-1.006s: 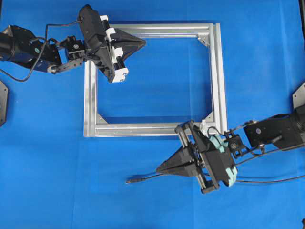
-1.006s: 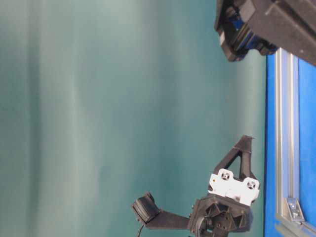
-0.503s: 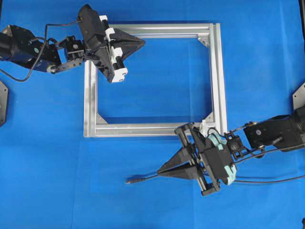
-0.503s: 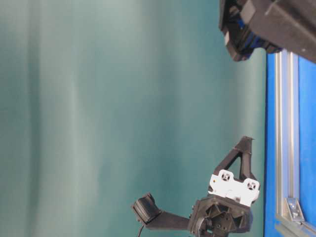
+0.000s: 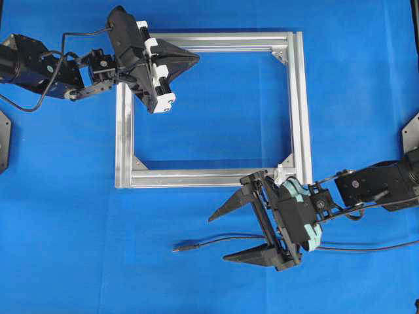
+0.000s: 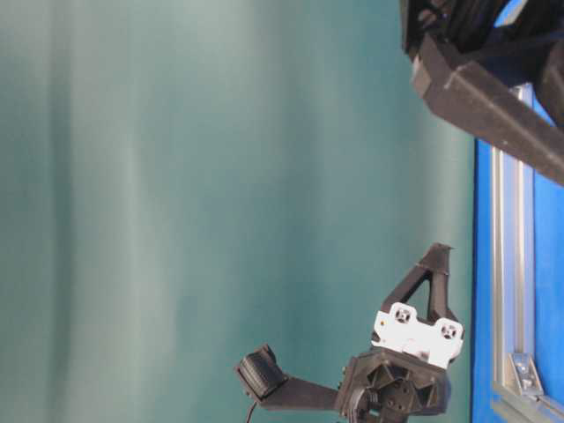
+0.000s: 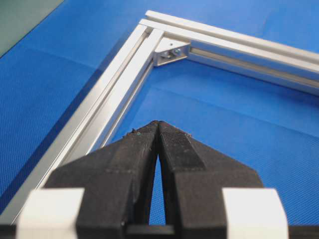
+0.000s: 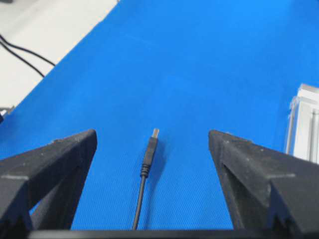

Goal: Insert the wire through the string loop located on the right side.
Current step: 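Open the right gripper and lower it over the black USB cable end, then close the right gripper on the cable just behind the USB plug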

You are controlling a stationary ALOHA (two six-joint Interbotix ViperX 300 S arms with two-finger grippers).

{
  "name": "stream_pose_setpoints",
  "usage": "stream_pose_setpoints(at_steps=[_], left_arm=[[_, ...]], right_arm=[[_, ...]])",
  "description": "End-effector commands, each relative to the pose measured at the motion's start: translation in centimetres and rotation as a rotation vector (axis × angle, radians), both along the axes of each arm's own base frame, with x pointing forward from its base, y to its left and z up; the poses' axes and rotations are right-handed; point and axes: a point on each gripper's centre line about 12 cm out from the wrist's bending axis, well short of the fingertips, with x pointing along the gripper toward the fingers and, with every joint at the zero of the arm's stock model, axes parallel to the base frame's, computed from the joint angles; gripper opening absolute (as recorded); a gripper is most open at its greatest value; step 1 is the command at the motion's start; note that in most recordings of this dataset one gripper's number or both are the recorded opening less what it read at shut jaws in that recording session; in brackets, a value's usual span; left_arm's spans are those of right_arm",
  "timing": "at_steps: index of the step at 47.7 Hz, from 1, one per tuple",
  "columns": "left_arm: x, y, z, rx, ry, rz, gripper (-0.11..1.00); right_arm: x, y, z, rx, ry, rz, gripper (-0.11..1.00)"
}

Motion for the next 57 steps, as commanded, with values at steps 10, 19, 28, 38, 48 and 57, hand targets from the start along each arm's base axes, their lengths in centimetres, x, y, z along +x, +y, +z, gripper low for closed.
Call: stream_pose_setpoints(at_steps=[10, 19, 28, 38, 48, 57], left_arm=[[0.3, 0.2, 1.7, 0.016, -0.048, 0.001, 0.0], [0.3, 0.2, 1.7, 0.016, -0.048, 0.001, 0.0], [0.3, 0.1, 1.7, 0.016, -0.048, -0.001, 0.0], [0.2, 0.2, 1.6, 0.015, -0.045, 0.001, 0.0], [0.1, 0.1, 1.6, 0.011, -0.045, 0.002, 0.0], [0.1, 0.1, 1.6, 0.011, -0.047, 0.002, 0.0]], right_arm=[[1.8, 0.4, -2.5, 0.027, 0.067, -0.055, 0.87], [2.5, 0.8, -5.1, 0.046, 0.124, -0.1, 0.87], [2.6, 1.0, -6.2, 0.058, 0.151, -0.126, 0.86], [2.6, 1.0, -6.7, 0.065, 0.17, -0.144, 0.86], [2.7, 1.0, -6.7, 0.067, 0.172, -0.148, 0.79], [2.5, 1.1, -7.1, 0.052, 0.192, -0.14, 0.36]])
